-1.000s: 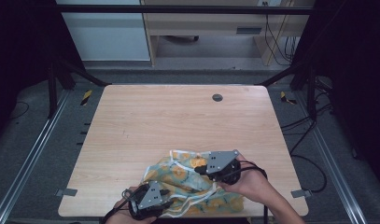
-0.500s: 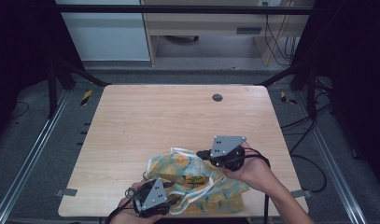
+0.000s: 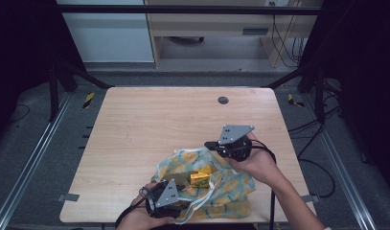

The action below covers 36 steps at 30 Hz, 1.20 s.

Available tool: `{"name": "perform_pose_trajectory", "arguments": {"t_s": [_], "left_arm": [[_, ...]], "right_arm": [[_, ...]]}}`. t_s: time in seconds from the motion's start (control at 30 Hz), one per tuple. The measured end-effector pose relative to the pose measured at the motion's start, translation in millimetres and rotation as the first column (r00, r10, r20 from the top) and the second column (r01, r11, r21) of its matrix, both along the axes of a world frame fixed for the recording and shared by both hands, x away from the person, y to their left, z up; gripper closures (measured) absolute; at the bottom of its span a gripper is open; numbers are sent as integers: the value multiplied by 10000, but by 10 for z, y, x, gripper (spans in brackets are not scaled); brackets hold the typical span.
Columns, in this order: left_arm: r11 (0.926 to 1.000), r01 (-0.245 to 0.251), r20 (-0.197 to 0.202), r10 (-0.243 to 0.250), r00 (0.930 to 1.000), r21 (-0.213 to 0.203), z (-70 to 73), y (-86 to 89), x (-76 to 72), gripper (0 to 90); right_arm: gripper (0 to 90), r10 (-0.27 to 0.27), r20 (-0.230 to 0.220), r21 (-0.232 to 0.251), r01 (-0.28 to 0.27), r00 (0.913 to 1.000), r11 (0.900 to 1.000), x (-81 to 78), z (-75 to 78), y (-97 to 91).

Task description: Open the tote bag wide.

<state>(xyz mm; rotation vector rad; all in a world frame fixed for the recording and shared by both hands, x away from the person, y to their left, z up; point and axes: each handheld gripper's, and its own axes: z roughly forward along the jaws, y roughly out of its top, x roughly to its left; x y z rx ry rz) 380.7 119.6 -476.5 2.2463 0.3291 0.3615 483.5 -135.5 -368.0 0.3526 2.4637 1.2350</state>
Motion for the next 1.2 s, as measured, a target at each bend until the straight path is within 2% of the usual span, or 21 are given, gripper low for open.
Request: {"name": "perform_pose_trajectory", "arguments": {"t_s": [0.03,0.13,0.2,0.23,0.47,0.5,0.57,0.63,0.67,0.7,0.73,0.77,0.8,0.83,0.87,0.9,1.0,1.03,1.1,1.2], "left_arm": [[9999,-18,124,17,9999,152,-4,-7,-1,499],[9993,88,167,-94,9998,375,-23,-29,-19,545],[9992,106,144,-111,9998,382,-28,-35,-26,578],[9988,103,190,-112,9998,486,-35,-38,-29,591],[9970,161,-47,-158,9999,762,-85,-43,-27,663],[9968,154,-52,-150,9999,787,-86,-43,-25,663],[9964,-31,39,28,10000,843,-86,-39,-24,719],[9964,-12,28,9,10000,843,-80,-34,-22,758],[9967,4,42,-8,10000,816,-76,-33,-22,758],[9967,1,36,-4,10000,812,-70,-32,-22,788],[9967,1,36,-4,10000,812,-70,-32,-22,803],[9966,16,-3,-16,10000,825,-71,-33,-21,817],[9962,12,-12,-11,10000,873,-73,-35,-21,817],[9957,107,-74,-101,9999,916,-80,-42,-28,850],[9957,107,-74,-101,9999,916,-80,-42,-28,861],[9954,114,-49,-110,9999,948,-85,-46,-35,873],[9942,208,-87,-200,9998,1059,-79,-42,-47,887],[9942,208,-87,-200,9998,1059,-79,-42,-47,888],[9946,186,-80,-179,9998,1021,-77,-40,-48,888],[9950,137,-47,-133,9999,991,-74,-42,-52,888]], "right_arm": [[900,-137,-60,139,138,9999,9998,74,1,-14],[900,-344,-98,175,345,9994,9992,149,-2,-20],[900,-435,-145,194,438,9989,9989,174,-5,-21],[900,-617,-172,199,621,9979,9979,234,-15,-25],[900,-1191,-441,177,1200,9919,9926,424,-81,-64],[900,-1311,-510,157,1321,9900,9911,459,-98,-79],[900,-1697,-694,100,1708,9830,9853,573,-169,-131],[900,-1990,-854,106,2006,9763,9796,641,-222,-172],[900,-1990,-854,106,2006,9763,9796,641,-222,-172],[900,-2218,-961,66,2235,9703,9747,698,-273,-217],[900,-2218,-961,66,2235,9703,9747,698,-273,-217],[900,-2409,-1067,52,2428,9647,9701,744,-323,-255],[900,-2409,-1067,52,2428,9647,9701,744,-323,-255],[900,-2603,-1113,-54,2613,9591,9652,790,-371,-295],[900,-2603,-1113,-54,2613,9591,9652,790,-371,-295],[900,-2790,-1170,-112,2796,9531,9600,828,-410,-329],[900,-3037,-1281,-180,3039,9441,9525,865,-456,-369],[900,-3037,-1281,-180,3039,9441,9525,865,-456,-369],[900,-3132,-1441,-75,3155,9387,9489,882,-492,-401],[900,-2898,-1538,209,2963,9446,9549,836,-490,-409]]}}
